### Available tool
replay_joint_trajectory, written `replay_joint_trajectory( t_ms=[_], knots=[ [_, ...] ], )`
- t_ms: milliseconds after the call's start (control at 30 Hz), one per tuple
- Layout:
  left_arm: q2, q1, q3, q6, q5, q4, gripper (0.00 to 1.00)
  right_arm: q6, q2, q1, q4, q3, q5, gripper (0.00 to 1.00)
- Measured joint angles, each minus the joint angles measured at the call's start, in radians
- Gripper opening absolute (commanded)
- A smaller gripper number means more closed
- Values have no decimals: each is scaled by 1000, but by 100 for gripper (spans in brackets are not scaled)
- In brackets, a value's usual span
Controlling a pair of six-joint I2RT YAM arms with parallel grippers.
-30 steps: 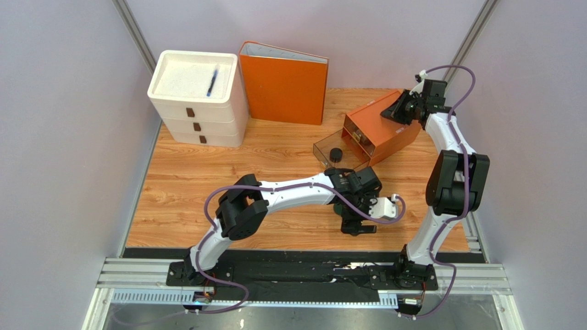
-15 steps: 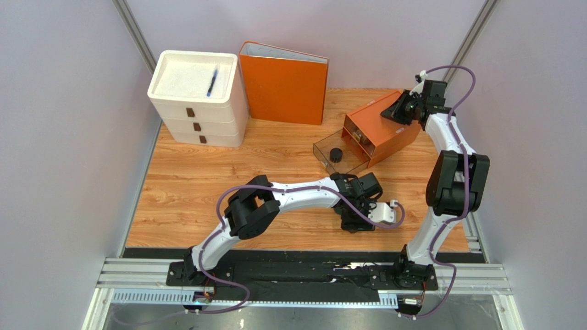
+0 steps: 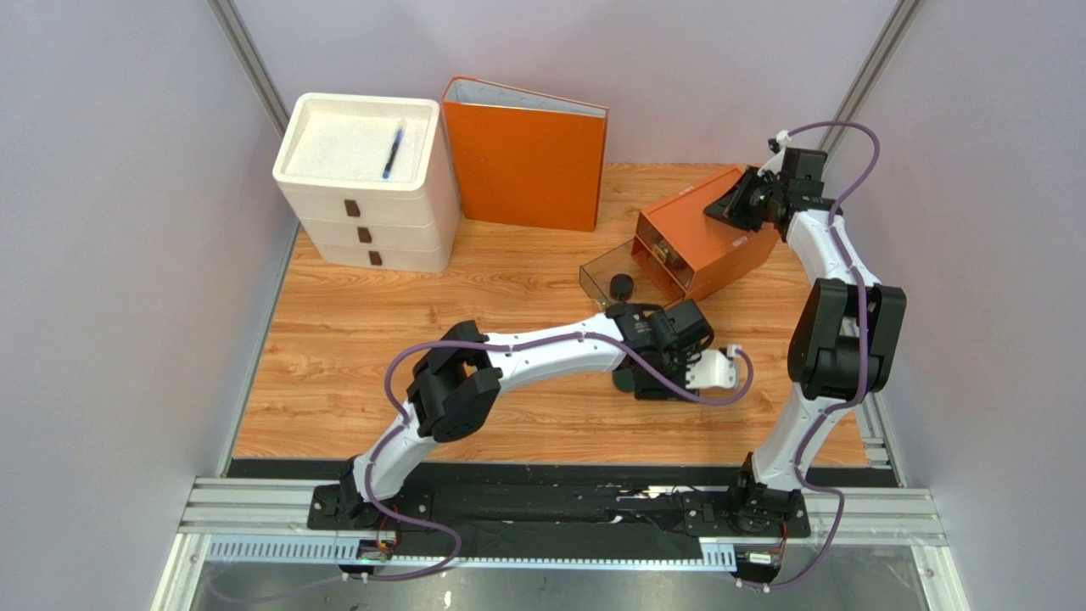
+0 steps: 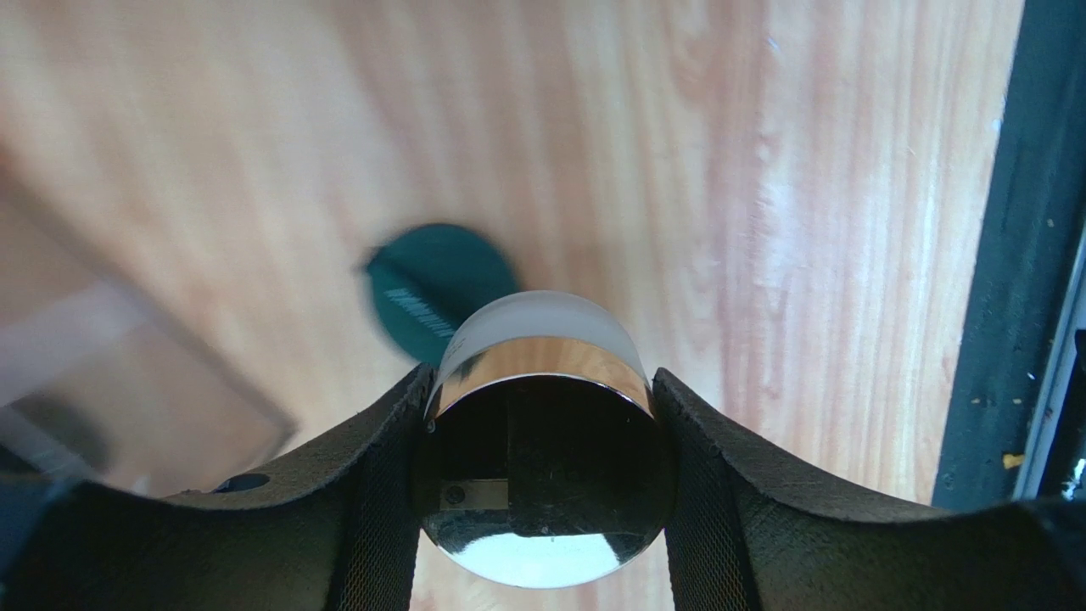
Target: Organize the makeup
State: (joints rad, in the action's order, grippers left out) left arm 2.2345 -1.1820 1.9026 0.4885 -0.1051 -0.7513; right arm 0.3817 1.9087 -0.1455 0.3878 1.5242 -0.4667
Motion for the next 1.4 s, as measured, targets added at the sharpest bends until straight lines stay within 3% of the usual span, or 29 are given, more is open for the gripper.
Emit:
replay_joint_trajectory(
  t_ms=[467, 667, 900, 967, 1033, 1067, 1100, 1167, 1400],
  knots=[
    [-18, 196, 303, -65, 100, 65, 0, 7, 5, -3, 0, 2, -10, 0],
    [58, 232, 329, -97, 204, 145, 0, 8, 8, -4, 0, 4, -12, 0],
    [157, 241, 329, -181, 213, 159, 1, 15, 15, -4, -1, 9, -26, 0],
    [178, 241, 329, -207, 215, 161, 11, 15, 15, -4, -1, 9, -26, 0],
    [190, 242, 329, -226, 215, 166, 40, 15, 15, -4, -1, 9, -26, 0],
    [194, 243, 329, -235, 215, 169, 66, 15, 15, -4, -1, 9, -26, 0],
    [197, 244, 329, -242, 214, 170, 75, 15, 15, -4, -1, 9, -26, 0],
    [201, 246, 329, -254, 208, 175, 86, 15, 14, -4, -1, 9, -26, 0],
    [201, 247, 330, -263, 192, 197, 89, 16, 15, -4, -2, 9, -27, 0]
  ],
)
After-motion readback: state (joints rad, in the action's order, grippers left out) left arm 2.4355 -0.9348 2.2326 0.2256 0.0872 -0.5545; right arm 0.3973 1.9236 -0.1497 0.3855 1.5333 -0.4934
